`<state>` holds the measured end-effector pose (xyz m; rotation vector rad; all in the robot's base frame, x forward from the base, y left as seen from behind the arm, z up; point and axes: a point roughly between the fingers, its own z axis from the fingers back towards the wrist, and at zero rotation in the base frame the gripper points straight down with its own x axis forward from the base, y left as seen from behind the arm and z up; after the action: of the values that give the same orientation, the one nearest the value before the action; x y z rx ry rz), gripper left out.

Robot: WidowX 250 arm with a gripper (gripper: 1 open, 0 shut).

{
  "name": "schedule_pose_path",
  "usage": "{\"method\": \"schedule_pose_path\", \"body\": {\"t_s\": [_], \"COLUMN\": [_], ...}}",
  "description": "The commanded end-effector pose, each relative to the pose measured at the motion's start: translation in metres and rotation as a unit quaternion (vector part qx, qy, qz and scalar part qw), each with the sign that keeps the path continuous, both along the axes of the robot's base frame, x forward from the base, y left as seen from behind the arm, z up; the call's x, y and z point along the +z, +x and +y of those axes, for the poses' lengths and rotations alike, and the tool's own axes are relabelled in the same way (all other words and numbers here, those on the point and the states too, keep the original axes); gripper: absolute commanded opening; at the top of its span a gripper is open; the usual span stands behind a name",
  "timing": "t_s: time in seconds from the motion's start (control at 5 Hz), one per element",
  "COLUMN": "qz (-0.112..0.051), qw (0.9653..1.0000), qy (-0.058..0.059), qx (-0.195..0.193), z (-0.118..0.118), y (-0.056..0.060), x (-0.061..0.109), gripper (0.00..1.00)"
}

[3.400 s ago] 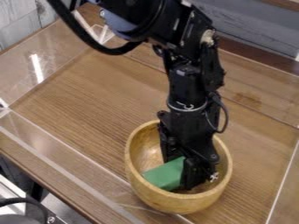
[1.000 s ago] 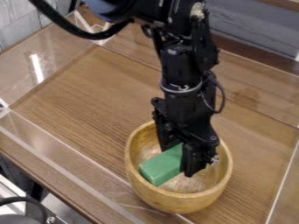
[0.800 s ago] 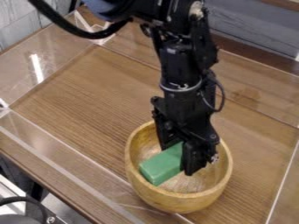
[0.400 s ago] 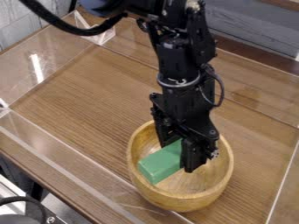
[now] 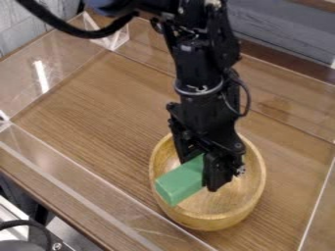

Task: Remove the green block from inside the brown bowl and put it on the table

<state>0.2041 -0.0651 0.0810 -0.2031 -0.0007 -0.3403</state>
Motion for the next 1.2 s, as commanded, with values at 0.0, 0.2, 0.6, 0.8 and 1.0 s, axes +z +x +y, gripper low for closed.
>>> {"method": "schedule_pose_path", "body": {"t_s": [0.0,0.2,0.6,0.8,1.0], "qz": [-0.024,-0.027,-0.037,-0.044,-0.051], "qw": [0.9997,0.9996,0.9991,0.9987,0.9982], "qy": [-0.007,-0.010,-0.016,-0.019,-0.020], "qx": [0.006,0.008,0.014,0.017,0.021], "z": [0.002,0.002,0.004,0.006,0.008], "y": [0.003,0.002,0.000,0.000,0.000], "x": [0.011,0.014,0.020,0.024,0.027], "gripper": [0.00,0.00,0.00,0.00,0.00]}}
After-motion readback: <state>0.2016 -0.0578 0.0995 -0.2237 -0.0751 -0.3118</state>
